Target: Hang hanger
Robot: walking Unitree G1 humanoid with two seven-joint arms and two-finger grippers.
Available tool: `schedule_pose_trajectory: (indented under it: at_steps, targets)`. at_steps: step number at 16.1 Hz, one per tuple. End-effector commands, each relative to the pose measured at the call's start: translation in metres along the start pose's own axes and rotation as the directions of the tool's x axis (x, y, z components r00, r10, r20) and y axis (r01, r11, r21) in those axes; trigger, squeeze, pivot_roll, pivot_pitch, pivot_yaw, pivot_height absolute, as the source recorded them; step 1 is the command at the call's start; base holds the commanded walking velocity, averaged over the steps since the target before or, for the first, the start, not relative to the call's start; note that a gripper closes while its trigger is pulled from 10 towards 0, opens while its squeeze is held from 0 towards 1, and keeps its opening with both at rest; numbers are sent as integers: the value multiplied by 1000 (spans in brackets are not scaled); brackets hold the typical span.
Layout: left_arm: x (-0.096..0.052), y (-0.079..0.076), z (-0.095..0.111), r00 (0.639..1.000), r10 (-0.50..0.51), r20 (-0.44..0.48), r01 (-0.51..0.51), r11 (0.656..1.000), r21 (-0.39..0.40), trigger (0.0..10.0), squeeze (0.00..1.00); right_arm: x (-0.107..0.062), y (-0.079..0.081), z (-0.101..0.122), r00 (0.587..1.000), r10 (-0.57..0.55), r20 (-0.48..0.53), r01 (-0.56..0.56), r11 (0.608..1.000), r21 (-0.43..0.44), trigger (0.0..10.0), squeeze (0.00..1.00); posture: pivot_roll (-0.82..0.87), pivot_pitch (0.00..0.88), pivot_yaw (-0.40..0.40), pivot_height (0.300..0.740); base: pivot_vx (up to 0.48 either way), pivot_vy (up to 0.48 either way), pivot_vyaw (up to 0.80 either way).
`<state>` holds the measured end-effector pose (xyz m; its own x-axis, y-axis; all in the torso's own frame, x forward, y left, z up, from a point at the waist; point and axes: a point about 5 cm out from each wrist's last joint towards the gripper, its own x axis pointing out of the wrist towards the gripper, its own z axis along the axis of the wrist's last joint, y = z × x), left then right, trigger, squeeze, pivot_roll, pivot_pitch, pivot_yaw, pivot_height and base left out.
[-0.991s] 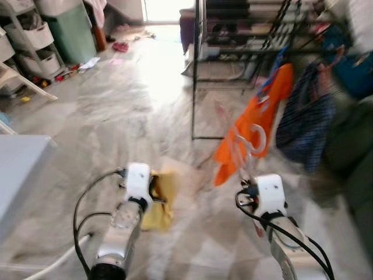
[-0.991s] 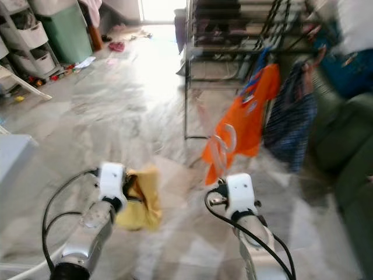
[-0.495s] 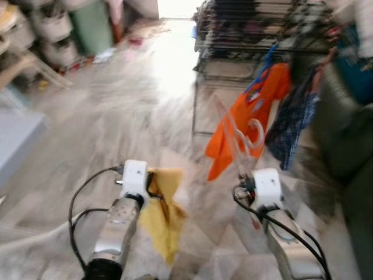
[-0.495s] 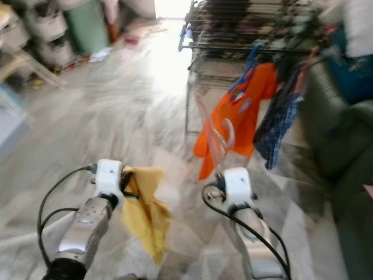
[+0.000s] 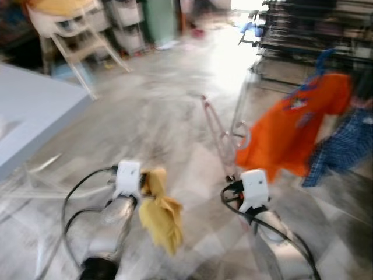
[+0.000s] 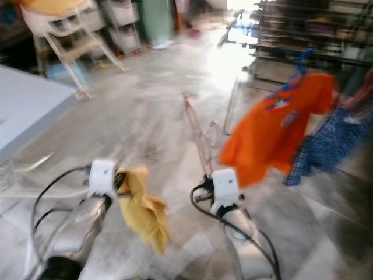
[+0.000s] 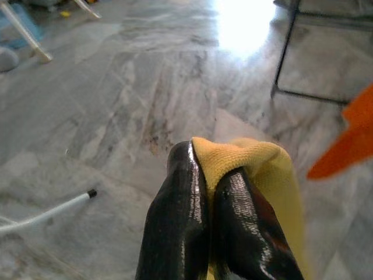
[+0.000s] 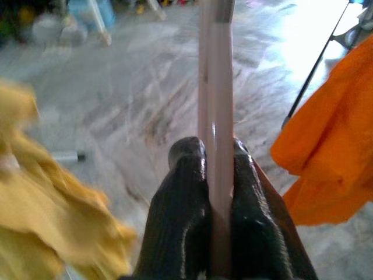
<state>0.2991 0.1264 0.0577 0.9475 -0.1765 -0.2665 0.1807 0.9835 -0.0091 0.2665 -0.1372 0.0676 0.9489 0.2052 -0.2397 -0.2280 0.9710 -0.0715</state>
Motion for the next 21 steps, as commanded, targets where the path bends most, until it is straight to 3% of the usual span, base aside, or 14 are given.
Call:
schedule_pose_trajectory:
  at_steps: [1,9,17,19,21]
  targets:
    - [-1,7,3,1000,23,13,-23,1000,21,10000,0,0,4,0,1000,7,1,-7,1000,15,10000,0,-72,107,52,740,0,0,800]
    - [-2,6,1,1000,28,8,-28,999,25,10000,0,0,5,-4,1000,25,-12,-25,1000,14,10000,0,-67,121,46,740,0,0,800]
    - [-1,6,0,999,38,1,-37,999,-14,10000,0,-2,1,-8,999,14,-35,-13,1000,21,10000,0,-76,130,42,740,0,0,0]
    - [-1,6,0,999,34,2,-34,999,-4,10000,0,-3,0,-9,999,15,-40,-15,1000,17,10000,0,-76,131,39,740,0,0,0]
    - [-1,9,7,998,-11,54,7,998,63,10000,0,-3,-1,-8,998,48,-40,-49,998,-31,10000,0,-75,132,36,740,0,0,0]
